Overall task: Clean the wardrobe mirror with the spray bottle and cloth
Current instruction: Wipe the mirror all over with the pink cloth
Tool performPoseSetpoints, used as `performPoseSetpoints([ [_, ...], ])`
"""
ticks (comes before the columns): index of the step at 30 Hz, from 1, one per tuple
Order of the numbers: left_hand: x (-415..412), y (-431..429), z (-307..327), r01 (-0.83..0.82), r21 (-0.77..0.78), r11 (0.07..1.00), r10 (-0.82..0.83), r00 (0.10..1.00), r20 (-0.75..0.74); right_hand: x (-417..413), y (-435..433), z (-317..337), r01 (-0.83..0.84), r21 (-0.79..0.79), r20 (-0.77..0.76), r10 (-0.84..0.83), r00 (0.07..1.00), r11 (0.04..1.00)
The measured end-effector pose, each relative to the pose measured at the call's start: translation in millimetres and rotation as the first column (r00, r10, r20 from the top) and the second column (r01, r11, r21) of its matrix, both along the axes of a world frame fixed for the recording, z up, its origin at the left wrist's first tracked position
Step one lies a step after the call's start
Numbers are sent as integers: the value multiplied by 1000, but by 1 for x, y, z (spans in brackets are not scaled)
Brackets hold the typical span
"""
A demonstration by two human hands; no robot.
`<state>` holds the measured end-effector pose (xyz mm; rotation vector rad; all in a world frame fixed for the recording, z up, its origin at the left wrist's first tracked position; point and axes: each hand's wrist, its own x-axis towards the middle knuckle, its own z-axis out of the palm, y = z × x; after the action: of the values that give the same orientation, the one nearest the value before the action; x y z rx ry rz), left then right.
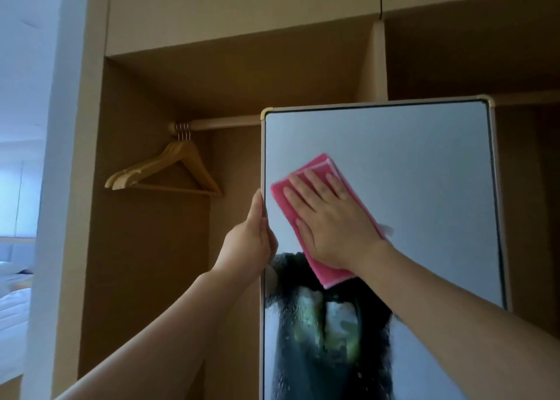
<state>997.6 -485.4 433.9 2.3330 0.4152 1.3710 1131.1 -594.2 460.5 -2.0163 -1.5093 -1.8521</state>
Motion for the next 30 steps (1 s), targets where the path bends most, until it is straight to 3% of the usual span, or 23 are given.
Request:
performPoseSetpoints([
  [10,3,9,-1,-25,84,996,20,998,58,-13,24,89,16,139,21,-19,1000,990],
  [16,6,22,-21,249,-191,950,-206,954,217,-14,24,87,13,131,27,-17,1000,991],
  [23,-2,34,-71,206,-222,953,-207,978,22,-16,25,84,28,120,49,-34,998,992],
  [30,-8,37,-100,219,-291,931,-245,968,-56,-20,29,84,61,126,53,-68,996,990],
])
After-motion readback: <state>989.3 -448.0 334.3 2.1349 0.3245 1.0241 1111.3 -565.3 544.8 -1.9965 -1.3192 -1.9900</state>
